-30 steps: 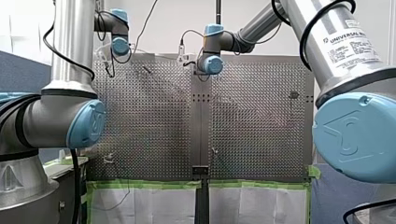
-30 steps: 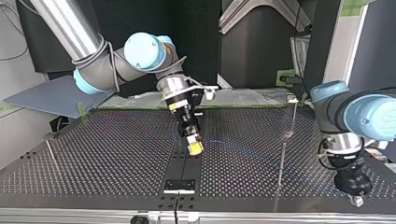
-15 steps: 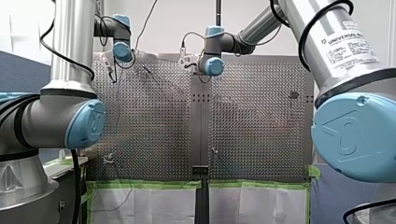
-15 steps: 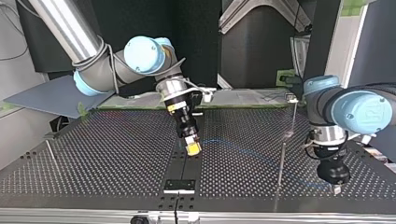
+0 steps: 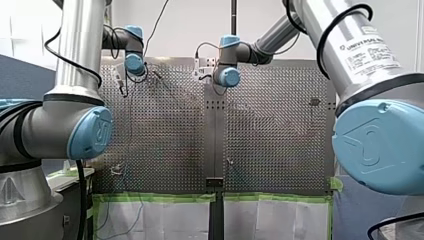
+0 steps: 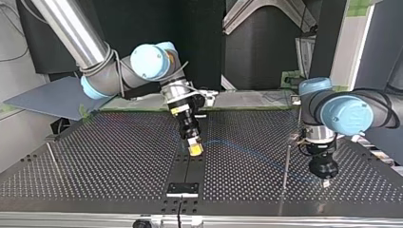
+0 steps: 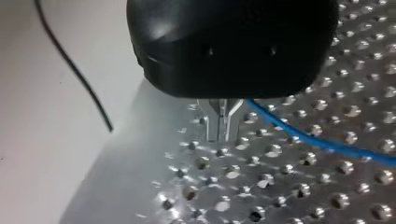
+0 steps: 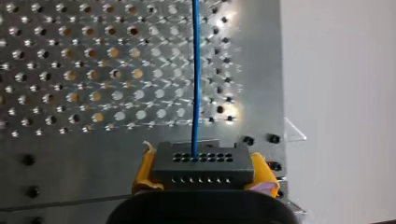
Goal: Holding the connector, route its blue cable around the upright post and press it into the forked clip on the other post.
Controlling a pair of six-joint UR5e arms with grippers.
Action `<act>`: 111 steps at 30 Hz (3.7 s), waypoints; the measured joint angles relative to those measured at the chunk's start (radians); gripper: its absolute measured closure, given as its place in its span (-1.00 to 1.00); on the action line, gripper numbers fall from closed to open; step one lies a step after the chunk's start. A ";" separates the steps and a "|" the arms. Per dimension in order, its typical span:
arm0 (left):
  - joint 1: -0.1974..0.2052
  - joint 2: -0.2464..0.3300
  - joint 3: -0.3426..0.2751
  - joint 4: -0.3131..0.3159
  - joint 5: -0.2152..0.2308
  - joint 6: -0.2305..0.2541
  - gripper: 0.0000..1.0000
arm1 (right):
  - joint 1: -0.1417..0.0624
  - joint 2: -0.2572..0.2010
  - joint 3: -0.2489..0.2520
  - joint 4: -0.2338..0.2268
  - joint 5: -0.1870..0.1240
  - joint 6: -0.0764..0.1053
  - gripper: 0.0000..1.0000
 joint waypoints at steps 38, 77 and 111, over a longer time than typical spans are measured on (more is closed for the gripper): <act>-0.061 -0.070 -0.071 0.060 -0.052 -0.005 -0.07 | -0.037 0.156 0.003 0.001 0.002 -0.003 1.00; -0.103 -0.109 -0.072 0.062 -0.085 0.009 -1.00 | -0.005 0.388 0.058 -0.059 0.021 -0.009 1.00; -0.106 -0.109 -0.072 0.063 -0.105 0.009 -1.00 | -0.022 0.617 0.188 -0.227 0.164 -0.007 1.00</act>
